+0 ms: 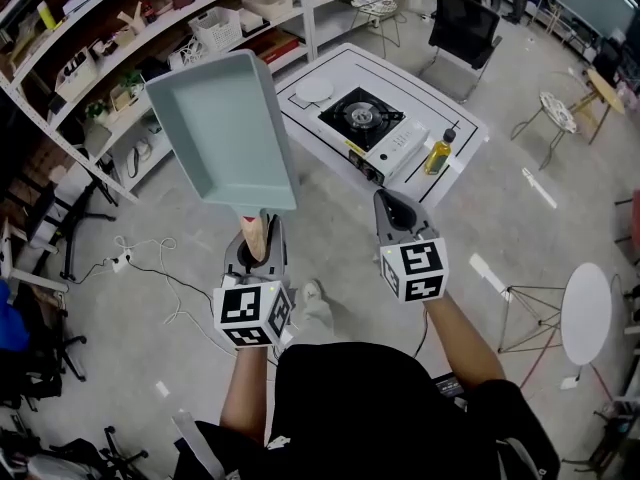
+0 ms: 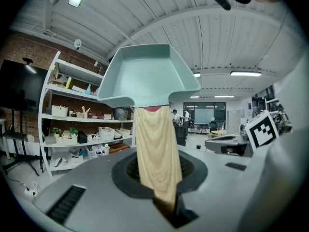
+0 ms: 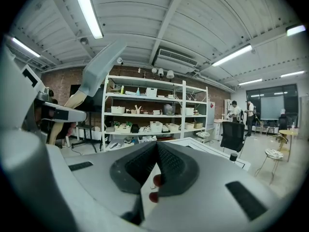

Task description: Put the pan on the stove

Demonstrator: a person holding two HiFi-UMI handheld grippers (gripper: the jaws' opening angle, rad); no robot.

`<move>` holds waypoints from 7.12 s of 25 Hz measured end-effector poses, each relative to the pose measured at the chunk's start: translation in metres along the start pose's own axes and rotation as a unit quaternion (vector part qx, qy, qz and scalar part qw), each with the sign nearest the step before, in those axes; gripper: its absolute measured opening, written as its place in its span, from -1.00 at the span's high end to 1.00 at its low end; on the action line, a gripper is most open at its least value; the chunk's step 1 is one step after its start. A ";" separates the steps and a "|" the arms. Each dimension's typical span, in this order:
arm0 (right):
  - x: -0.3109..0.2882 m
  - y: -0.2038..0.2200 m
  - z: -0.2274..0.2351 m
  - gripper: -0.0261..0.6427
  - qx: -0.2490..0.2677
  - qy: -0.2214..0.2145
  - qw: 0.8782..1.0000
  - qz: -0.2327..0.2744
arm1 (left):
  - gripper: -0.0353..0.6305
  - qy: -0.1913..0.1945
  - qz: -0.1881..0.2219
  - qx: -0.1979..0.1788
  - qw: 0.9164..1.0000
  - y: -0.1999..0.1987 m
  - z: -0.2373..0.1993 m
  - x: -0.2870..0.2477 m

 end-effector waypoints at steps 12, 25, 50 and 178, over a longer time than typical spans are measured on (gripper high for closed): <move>-0.101 -0.031 0.004 0.92 0.011 0.011 1.000 -0.004 | 0.72 0.011 0.009 0.010 1.000 -0.013 -0.068 -0.085; -0.197 -0.058 0.004 0.92 0.018 0.031 0.999 -0.014 | 0.71 0.045 -0.002 0.005 0.999 -0.018 -0.134 -0.166; -0.259 -0.053 0.015 0.92 0.014 0.109 0.994 -0.030 | 0.72 0.109 -0.022 -0.015 0.994 0.011 -0.184 -0.237; -0.245 0.010 0.228 0.92 -0.032 0.213 0.969 -0.121 | 0.69 0.328 -0.480 -0.192 0.791 0.204 0.020 -0.430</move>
Point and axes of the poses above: the fingertips, and each gripper's own axes: x backward along the fingers, z to its right, y out of its underside, the point moved 3 cm from there along x, backward along the fingers, and after that the axes turned 12 degrees about -x, right-handed, at the moved point
